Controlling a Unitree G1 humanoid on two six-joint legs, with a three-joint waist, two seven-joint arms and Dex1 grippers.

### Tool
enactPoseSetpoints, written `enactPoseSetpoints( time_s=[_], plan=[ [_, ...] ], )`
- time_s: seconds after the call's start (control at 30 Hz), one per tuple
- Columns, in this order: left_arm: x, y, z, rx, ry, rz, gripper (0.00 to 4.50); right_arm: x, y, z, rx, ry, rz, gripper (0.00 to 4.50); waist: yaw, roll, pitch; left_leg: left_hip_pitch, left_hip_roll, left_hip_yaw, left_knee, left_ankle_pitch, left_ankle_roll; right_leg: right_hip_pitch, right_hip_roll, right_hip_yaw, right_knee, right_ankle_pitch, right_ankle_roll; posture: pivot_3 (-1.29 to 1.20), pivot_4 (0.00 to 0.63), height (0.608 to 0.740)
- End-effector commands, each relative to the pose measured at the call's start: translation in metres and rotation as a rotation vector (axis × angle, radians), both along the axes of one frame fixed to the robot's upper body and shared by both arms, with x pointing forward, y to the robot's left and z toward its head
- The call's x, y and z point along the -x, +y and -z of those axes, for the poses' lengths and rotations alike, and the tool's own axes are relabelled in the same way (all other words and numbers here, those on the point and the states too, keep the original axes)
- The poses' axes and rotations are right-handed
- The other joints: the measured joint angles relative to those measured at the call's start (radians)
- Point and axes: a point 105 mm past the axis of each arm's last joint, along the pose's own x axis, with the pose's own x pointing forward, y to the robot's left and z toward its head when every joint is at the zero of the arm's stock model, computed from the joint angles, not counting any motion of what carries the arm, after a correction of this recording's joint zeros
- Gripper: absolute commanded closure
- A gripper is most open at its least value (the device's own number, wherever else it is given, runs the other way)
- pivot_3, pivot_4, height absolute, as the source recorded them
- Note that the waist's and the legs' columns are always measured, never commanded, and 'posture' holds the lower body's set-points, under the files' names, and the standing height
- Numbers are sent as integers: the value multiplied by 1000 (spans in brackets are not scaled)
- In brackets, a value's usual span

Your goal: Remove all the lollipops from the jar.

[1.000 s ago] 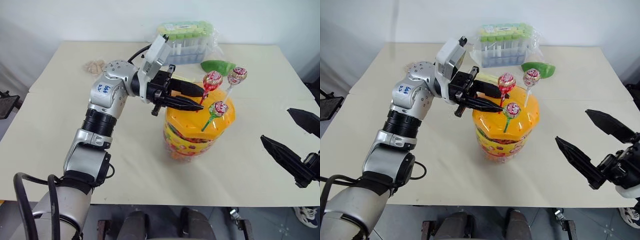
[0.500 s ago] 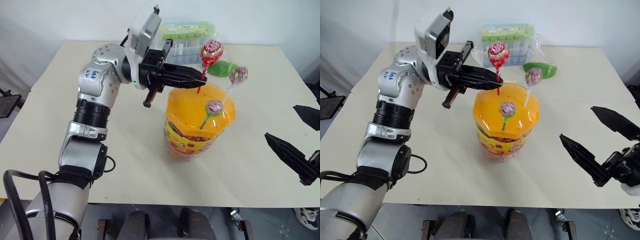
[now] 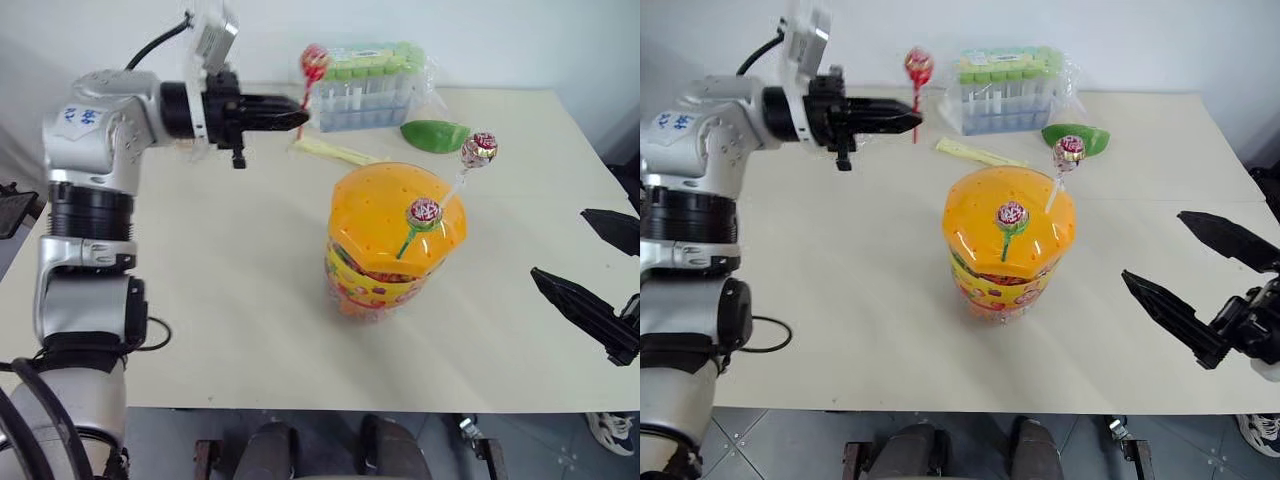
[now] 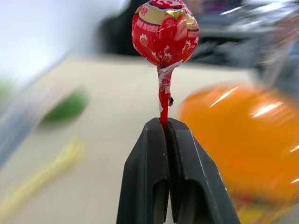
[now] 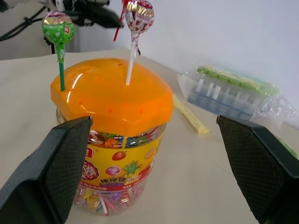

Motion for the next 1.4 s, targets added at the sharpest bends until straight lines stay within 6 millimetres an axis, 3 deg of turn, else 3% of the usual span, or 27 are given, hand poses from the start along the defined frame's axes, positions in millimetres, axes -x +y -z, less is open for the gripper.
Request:
enactPoseSetpoints(
  time_s=[0.03,0.23,0.5,0.57,0.63,1.03,1.23,1.4],
  plan=[
    [-2,30,29,-137,121,-213,4474,-5,0,-1,18,-1,-24,0,-4,0,0,0,0,0,0,0,0,0,0,0,0,0,0,0,150,740],
    [12,88,100,-378,374,-495,4474,-14,2,3,15,8,-61,0,-5,-3,2,-1,0,0,0,0,0,-1,0,0,0,0,0,0,150,740],
    [31,119,137,-460,544,-624,4474,-24,4,5,11,6,-89,0,-4,-4,3,-1,0,0,0,0,-1,-1,0,0,1,0,0,0,150,740],
    [34,124,137,-494,560,-639,4026,-26,4,5,12,7,-94,0,-4,-4,3,-1,0,0,0,0,-1,-1,0,0,1,0,0,0,150,740],
    [37,129,133,-531,548,-648,3605,-27,4,6,13,5,-95,0,-6,-5,3,-1,0,0,0,0,-1,-1,0,0,1,0,0,0,150,740],
    [41,111,66,-487,350,-517,27,-27,1,5,21,3,-93,0,-5,-6,3,-2,0,3,0,0,-1,-5,0,3,2,0,0,0,150,740],
    [39,77,33,-361,132,-245,27,-20,5,2,37,1,-93,0,-4,-6,4,-2,0,5,0,0,-1,-6,0,4,2,0,0,0,150,740],
    [47,44,6,-45,-115,48,27,-30,10,2,35,94,-72,0,-6,-6,4,-1,0,7,2,0,-1,-7,0,7,5,0,0,0,150,740]
  ],
)
